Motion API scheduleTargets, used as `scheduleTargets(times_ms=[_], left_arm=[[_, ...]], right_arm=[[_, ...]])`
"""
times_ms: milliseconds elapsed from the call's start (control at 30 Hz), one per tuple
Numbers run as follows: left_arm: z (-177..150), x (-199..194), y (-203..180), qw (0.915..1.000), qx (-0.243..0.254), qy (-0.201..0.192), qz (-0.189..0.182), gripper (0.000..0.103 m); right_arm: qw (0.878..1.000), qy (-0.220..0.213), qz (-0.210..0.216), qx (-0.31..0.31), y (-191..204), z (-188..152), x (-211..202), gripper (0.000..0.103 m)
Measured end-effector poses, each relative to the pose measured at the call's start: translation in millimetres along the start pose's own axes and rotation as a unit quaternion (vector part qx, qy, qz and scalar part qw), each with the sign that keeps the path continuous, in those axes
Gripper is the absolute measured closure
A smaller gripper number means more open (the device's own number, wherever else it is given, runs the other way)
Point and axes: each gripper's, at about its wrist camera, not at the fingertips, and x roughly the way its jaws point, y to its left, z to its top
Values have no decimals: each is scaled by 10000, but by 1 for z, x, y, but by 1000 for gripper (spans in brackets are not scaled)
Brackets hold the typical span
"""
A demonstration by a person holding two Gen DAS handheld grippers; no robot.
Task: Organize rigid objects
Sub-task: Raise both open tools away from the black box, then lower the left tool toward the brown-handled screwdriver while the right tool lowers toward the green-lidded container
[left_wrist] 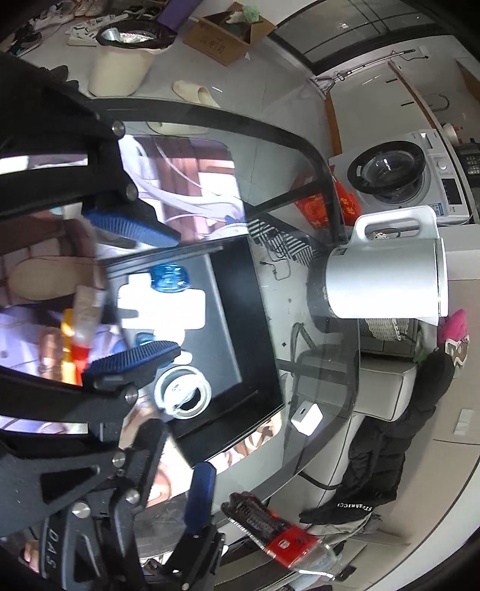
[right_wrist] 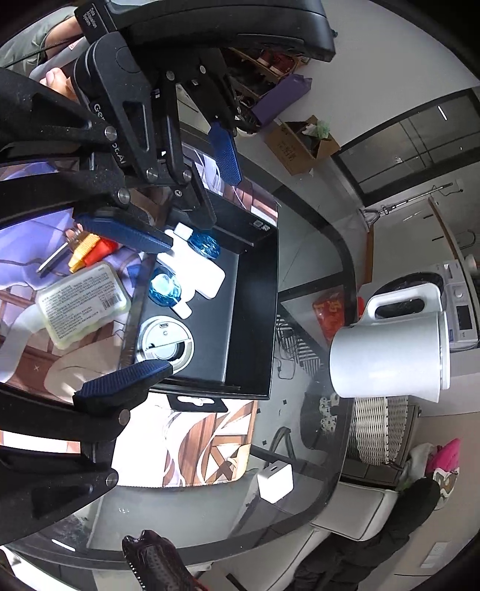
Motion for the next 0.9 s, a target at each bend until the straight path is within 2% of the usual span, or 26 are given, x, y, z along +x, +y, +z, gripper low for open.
scheduleTargets(times_ms=[267,400,600,733,900], left_arm=[[-29,-7,-6,9988,36,469,-107,50],[-43,5,-4,9958,-142,860,-271,50],[-61,25,-12,9915,-152,1267,-262,50],[-64,27,-19,9910,-111,1292,-323,49],[-65,32,-25,9876,-215,1431,-611,49]], right_arm=[[9994,137,31,-323,5,-22,-16,41],[9982,392,14,-447,4,-33,-8,41],[9952,812,-47,-546,-4,-47,17,41],[9935,959,-120,-605,-6,-51,29,41],[9937,942,-185,-579,-8,-50,30,41]])
